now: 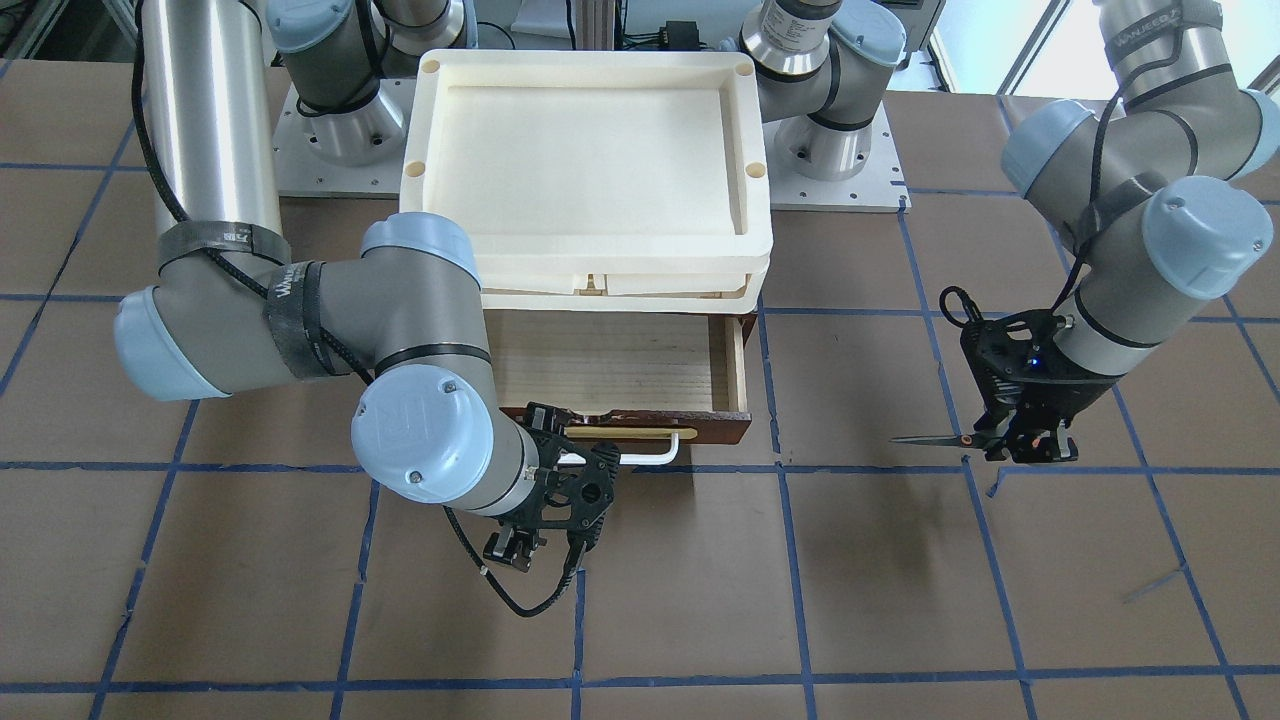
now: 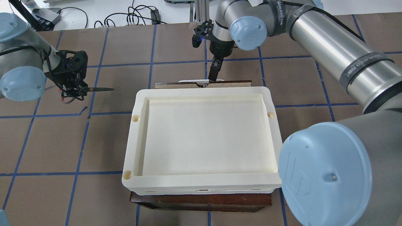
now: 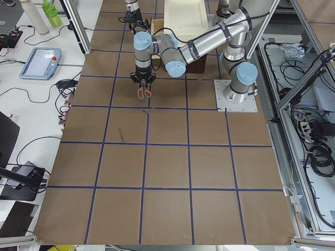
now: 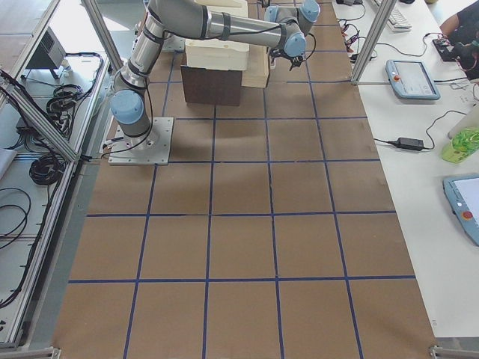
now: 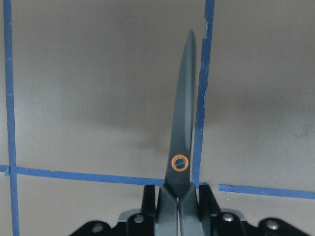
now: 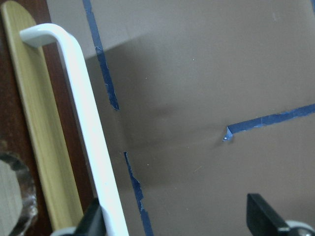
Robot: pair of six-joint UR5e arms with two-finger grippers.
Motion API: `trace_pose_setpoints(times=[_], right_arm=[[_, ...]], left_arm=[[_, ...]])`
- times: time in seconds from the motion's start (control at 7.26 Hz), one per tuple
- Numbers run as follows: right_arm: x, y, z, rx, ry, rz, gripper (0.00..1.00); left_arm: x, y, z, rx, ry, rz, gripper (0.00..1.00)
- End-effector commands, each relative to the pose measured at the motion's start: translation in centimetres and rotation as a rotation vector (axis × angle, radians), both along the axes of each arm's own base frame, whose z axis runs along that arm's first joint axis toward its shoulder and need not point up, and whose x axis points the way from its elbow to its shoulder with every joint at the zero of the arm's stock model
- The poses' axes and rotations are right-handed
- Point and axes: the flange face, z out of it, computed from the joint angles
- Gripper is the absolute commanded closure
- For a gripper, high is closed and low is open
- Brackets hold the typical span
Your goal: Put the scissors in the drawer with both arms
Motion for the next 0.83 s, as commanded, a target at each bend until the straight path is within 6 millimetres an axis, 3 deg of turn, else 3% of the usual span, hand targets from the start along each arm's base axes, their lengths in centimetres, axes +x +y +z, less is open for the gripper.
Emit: trace_pose_setpoints(times=[0.0, 0.69], right_arm=[[0.1, -0.9, -0.2, -0.005, -0.003, -0.003, 0.00], [0.3, -2.2, 0.0, -0.024, -0.009, -0.008, 0.00]], left_arm=[[-1.1, 0.2, 1.2, -0.008, 0.014, -0.008, 0.87], [-3.6, 0.5, 3.8, -0.024, 0.018, -0.038, 0.87]])
